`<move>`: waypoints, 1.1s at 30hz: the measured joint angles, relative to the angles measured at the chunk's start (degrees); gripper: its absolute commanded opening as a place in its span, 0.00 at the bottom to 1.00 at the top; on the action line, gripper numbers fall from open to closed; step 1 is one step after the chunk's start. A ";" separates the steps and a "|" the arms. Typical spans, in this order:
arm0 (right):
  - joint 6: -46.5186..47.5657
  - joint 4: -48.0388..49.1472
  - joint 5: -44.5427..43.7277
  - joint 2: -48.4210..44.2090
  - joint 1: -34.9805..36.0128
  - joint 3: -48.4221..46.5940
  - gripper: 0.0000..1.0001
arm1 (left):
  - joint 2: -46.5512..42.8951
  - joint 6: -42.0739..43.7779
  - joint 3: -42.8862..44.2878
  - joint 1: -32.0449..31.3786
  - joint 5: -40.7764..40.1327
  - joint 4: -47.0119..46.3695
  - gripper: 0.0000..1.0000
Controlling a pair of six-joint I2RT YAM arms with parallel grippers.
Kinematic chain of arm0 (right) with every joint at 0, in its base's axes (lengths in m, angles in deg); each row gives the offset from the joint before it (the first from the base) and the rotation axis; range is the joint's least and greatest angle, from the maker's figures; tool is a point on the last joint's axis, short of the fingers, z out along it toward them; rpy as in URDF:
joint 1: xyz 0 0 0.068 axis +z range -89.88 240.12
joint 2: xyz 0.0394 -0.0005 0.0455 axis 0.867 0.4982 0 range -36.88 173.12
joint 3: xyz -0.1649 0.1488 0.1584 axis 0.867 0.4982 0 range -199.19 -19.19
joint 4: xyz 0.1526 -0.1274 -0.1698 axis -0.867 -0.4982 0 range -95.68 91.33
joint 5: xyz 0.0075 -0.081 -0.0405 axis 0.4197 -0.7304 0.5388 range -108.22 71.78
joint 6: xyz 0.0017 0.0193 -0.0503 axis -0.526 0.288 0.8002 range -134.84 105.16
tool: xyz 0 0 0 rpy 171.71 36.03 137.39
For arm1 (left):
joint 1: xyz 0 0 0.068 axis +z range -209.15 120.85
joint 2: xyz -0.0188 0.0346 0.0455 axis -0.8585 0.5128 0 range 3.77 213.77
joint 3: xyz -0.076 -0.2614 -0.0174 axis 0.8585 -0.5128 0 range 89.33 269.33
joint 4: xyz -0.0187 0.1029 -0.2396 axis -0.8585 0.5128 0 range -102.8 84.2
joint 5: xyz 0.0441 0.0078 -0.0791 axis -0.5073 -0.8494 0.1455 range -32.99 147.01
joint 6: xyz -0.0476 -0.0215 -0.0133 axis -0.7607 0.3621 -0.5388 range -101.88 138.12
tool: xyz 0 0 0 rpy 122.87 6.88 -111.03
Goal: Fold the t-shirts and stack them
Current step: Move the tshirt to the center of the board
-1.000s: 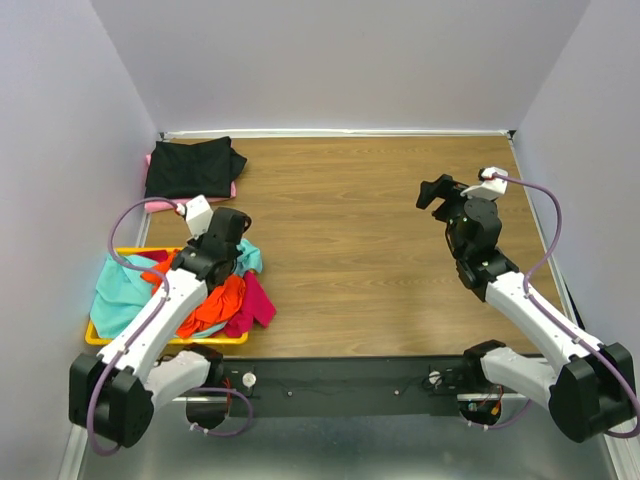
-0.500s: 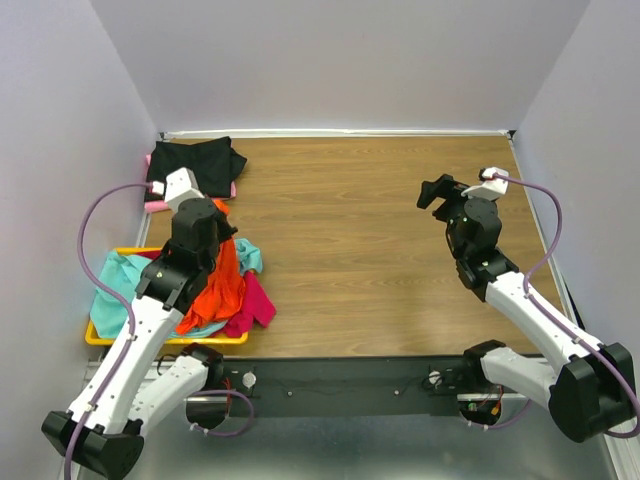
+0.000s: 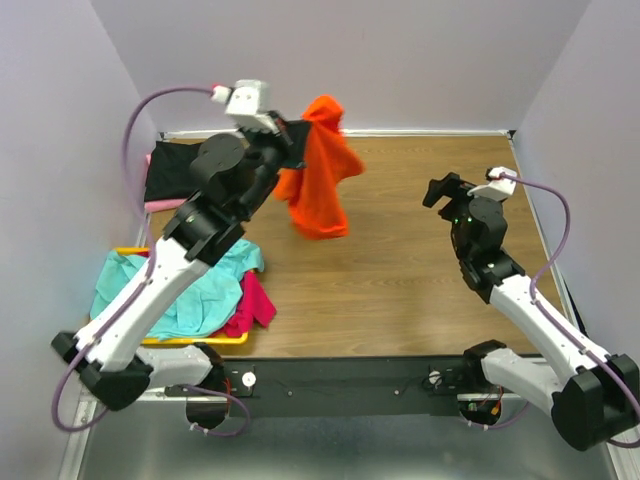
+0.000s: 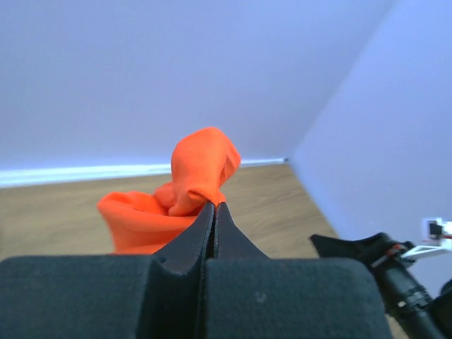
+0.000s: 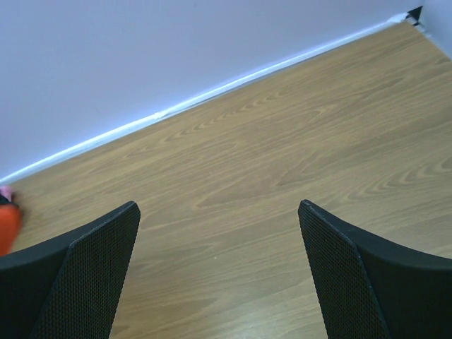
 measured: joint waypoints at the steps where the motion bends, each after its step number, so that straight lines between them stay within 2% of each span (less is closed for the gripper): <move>1: 0.11 -0.55 -0.48 -0.63 0.00 -0.26 1.00 | 2.45 0.98 2.01 -1.49 0.90 -1.57 0.00; 9: 1.18 -4.81 -6.75 -9.11 -0.02 -0.98 1.00 | 23.43 5.38 9.38 -3.98 4.90 -9.01 0.00; 10: 1.20 -4.98 -7.10 -9.79 -0.09 -0.98 1.00 | 25.92 5.57 9.44 -3.82 4.81 -9.03 0.04; 12: 1.22 -5.31 -7.50 -10.32 -0.13 -0.98 1.00 | 31.28 5.70 9.40 -3.32 3.91 -8.68 0.36; 13: 1.22 -5.53 -7.58 -10.27 -0.13 -0.98 1.00 | 33.57 5.25 9.25 -2.84 3.34 -8.70 0.66; 14: 1.16 -5.86 -7.58 -9.88 -0.13 -0.98 1.00 | 35.52 4.83 8.90 -2.16 2.91 -8.68 0.74; 16: 1.07 -6.29 -7.50 -8.85 -0.15 -0.98 1.00 | 38.84 4.26 7.67 -0.11 1.99 -8.59 0.84; 22: -0.42 -8.35 -6.10 -1.29 -0.15 -1.01 1.00 | 43.82 2.93 2.64 4.22 -1.75 -7.74 0.86; 29: -3.58 -11.43 -6.19 5.29 -0.74 -1.05 1.00 | 41.81 2.86 -4.52 0.87 -2.38 -14.08 0.86; 33: -5.75 -11.50 -3.65 8.13 -4.68 -1.05 1.00 | 41.81 2.89 -6.62 -0.76 -2.36 -17.49 0.85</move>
